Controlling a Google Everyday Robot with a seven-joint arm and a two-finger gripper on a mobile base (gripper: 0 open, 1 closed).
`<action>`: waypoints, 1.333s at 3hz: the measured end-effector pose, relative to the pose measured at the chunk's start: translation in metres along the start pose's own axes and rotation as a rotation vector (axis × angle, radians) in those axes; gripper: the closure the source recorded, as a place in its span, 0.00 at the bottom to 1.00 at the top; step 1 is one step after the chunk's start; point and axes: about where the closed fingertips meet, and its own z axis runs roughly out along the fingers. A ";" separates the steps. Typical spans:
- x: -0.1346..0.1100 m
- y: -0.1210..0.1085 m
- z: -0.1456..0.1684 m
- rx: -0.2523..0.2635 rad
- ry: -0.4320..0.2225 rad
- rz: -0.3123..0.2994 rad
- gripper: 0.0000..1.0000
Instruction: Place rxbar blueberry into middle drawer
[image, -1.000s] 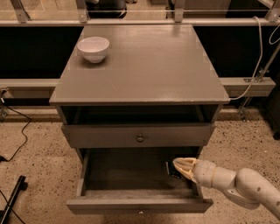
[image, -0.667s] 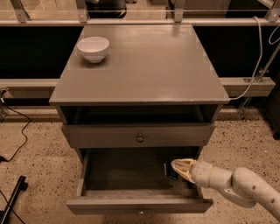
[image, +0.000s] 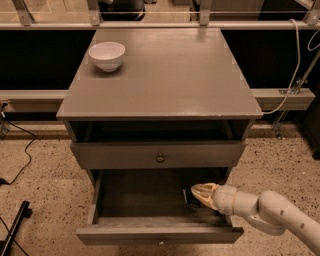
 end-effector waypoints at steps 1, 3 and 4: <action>-0.004 0.005 0.005 -0.035 -0.002 0.031 1.00; -0.029 0.027 0.009 -0.191 -0.018 0.097 1.00; -0.023 0.024 0.018 -0.237 -0.026 0.149 1.00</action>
Offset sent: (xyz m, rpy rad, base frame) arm -0.0179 0.0201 0.0166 0.0778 0.1619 0.1192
